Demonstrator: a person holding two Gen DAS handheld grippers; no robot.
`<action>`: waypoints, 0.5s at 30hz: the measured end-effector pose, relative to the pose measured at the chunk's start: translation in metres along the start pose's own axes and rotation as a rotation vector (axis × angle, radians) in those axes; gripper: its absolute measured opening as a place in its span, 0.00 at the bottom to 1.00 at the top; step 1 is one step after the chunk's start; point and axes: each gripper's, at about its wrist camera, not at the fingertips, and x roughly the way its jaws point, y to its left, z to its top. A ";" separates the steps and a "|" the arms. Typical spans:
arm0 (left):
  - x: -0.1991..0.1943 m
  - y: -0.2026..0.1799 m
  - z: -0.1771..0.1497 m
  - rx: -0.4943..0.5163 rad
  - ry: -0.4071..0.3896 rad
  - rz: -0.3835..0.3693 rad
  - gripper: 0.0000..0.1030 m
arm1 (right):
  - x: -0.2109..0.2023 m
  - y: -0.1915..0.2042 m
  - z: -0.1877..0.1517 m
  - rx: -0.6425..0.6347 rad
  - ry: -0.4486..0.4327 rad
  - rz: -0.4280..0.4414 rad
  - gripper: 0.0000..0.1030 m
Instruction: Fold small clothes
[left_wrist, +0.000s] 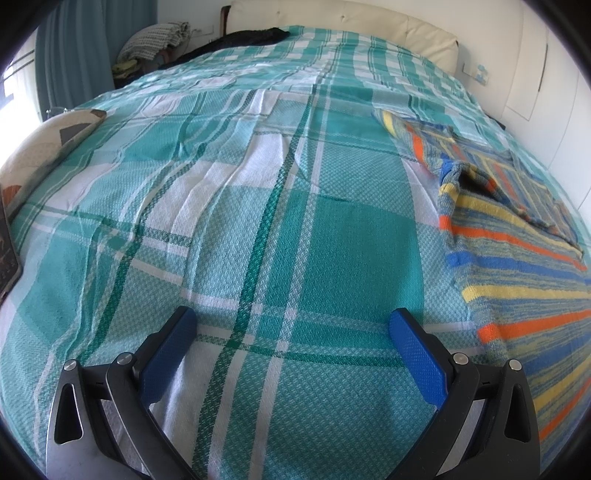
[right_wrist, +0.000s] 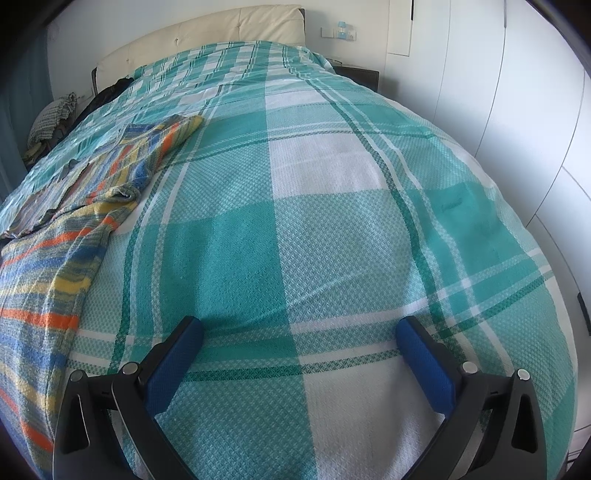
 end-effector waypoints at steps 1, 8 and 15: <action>0.000 0.000 0.002 0.006 0.014 -0.005 1.00 | -0.001 0.001 0.000 -0.004 0.001 -0.005 1.00; -0.061 0.011 -0.012 -0.065 0.243 -0.132 0.98 | -0.041 -0.002 0.014 0.033 0.172 0.148 0.95; -0.085 -0.049 -0.085 0.050 0.447 -0.224 0.92 | -0.097 0.040 -0.060 0.012 0.558 0.476 0.86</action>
